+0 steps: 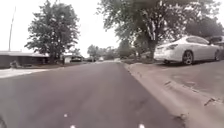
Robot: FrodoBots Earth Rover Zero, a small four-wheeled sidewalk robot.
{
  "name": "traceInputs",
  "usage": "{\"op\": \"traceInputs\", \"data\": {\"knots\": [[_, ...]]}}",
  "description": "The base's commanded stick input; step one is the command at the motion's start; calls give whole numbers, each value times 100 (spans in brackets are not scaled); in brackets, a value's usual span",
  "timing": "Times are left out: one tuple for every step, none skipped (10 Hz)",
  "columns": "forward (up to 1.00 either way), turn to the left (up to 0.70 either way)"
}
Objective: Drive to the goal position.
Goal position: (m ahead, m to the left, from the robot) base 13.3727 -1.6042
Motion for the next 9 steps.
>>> {"op": "traceInputs", "data": {"knots": [[100,0],[100,0],[100,0],[100,0],[100,0],[100,-9],[100,-21],[100,-32],[100,-40]]}}
